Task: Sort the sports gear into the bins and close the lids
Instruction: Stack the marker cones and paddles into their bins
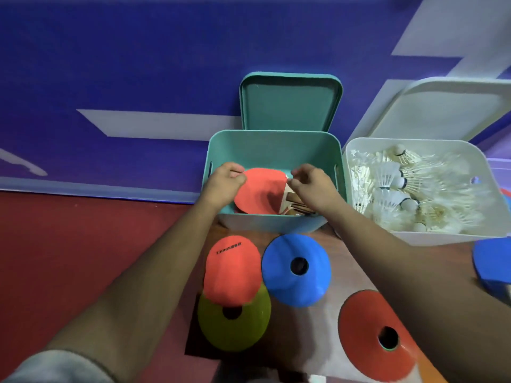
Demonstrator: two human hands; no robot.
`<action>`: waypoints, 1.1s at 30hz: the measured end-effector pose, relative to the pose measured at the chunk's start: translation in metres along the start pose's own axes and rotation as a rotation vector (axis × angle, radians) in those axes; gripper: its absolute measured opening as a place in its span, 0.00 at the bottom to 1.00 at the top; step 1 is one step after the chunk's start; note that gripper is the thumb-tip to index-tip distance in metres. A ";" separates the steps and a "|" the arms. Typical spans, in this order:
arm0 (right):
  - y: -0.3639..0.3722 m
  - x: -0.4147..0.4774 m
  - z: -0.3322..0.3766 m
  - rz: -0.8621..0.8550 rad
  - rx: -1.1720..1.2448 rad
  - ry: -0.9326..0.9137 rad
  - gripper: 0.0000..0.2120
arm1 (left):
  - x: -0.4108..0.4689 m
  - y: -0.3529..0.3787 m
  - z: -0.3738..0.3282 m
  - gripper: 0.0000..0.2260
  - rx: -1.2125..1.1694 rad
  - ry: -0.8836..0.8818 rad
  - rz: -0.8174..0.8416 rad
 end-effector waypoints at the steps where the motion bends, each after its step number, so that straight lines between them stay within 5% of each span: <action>1: -0.005 -0.019 0.005 -0.017 0.066 -0.021 0.07 | -0.020 -0.004 -0.002 0.05 -0.053 0.013 -0.024; 6: -0.013 -0.104 0.002 -0.074 0.280 -0.087 0.07 | -0.116 -0.011 0.013 0.11 -0.228 0.052 -0.199; 14: 0.014 -0.195 -0.073 0.197 0.013 -0.009 0.06 | -0.216 0.035 0.117 0.15 -0.087 -0.183 -0.250; 18: 0.049 -0.221 -0.081 0.360 -0.024 0.022 0.09 | -0.241 0.050 0.161 0.04 -0.076 -0.367 -0.352; 26: 0.134 -0.236 -0.086 0.447 0.301 0.317 0.22 | -0.241 0.060 0.222 0.49 -0.034 -0.550 -0.221; 28: 0.154 -0.235 -0.102 0.439 0.378 0.323 0.28 | -0.232 0.066 0.254 0.46 0.001 -0.563 -0.191; 31: 0.174 -0.235 -0.119 0.401 0.490 0.337 0.25 | -0.226 0.068 0.288 0.36 -0.014 -0.532 -0.168; 33: 0.166 -0.237 -0.105 0.344 0.593 0.441 0.21 | -0.235 0.064 0.273 0.37 0.002 -0.562 -0.163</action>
Point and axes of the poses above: each hand's wrist, its own x-axis towards the middle knuckle, its own y-axis out of the palm, z = x × y, the point moved 2 cm from there along x, towards the middle knuckle, and after that the axes turned 4 degrees about -y, right-handed, at the moved point
